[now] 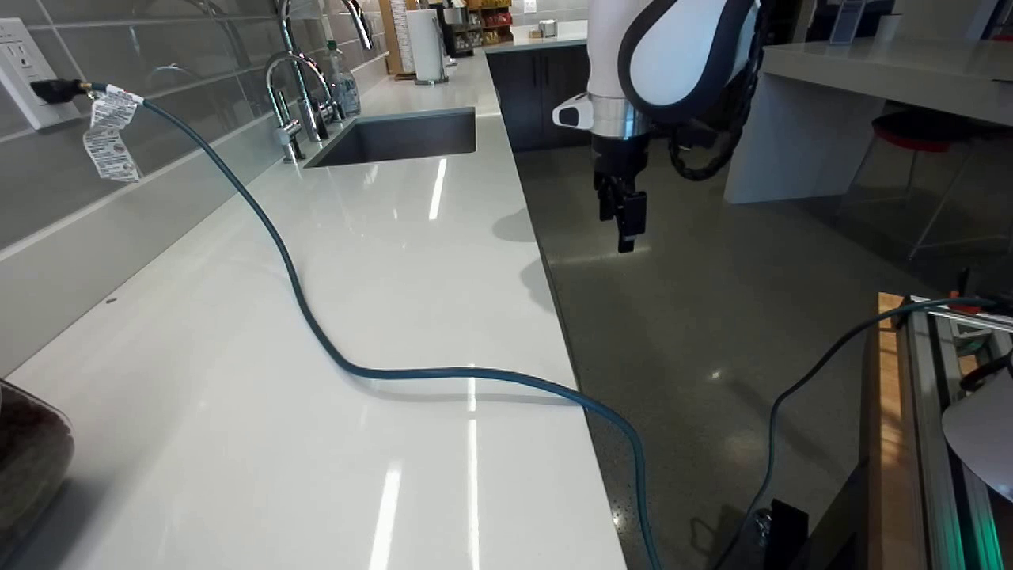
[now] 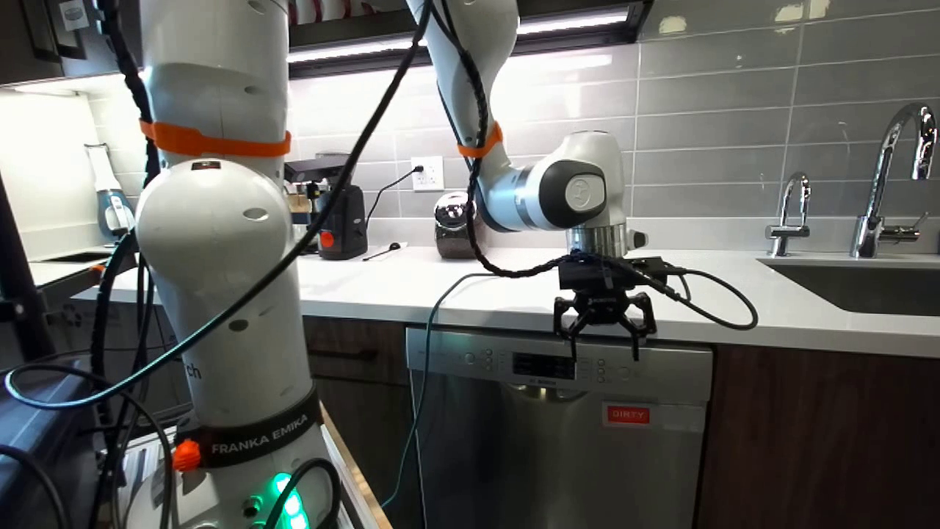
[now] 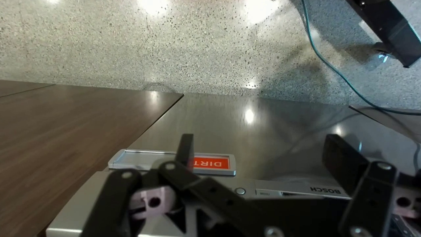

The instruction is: Press a right button on the right side of the dish washing machine

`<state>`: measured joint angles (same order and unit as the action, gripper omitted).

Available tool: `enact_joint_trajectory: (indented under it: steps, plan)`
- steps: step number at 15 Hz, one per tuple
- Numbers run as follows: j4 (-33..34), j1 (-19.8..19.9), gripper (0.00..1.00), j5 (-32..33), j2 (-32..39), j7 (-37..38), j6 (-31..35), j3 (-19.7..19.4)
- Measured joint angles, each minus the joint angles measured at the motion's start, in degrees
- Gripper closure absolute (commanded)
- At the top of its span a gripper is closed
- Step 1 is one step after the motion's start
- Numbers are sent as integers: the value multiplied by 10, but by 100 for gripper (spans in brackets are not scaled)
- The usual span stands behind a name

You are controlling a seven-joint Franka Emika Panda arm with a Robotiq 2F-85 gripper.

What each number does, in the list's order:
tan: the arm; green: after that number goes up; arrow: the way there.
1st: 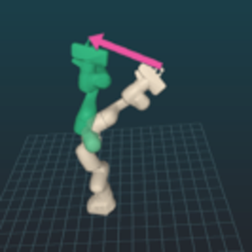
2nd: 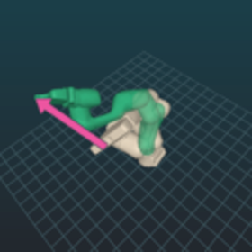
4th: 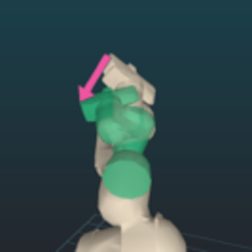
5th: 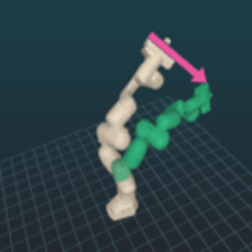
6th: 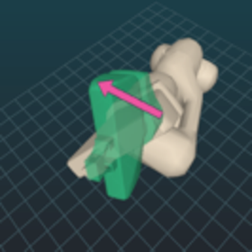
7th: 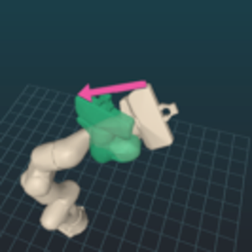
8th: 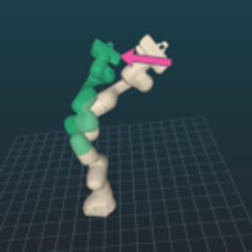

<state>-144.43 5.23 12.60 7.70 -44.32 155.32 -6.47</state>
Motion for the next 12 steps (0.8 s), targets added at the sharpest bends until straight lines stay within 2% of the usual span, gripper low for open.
enact_joint_trajectory:
  steps: [4,8,9,11,12]
  plan:
    - [0,17,0,-7,53,-17,77,18]
    - [0,66,1,-55,89,-66,123,70]
    - [0,83,26,-70,95,-81,128,87]
    - [1,119,29,-97,108,-109,139,123]
    - [2,137,39,-109,113,-123,143,140]
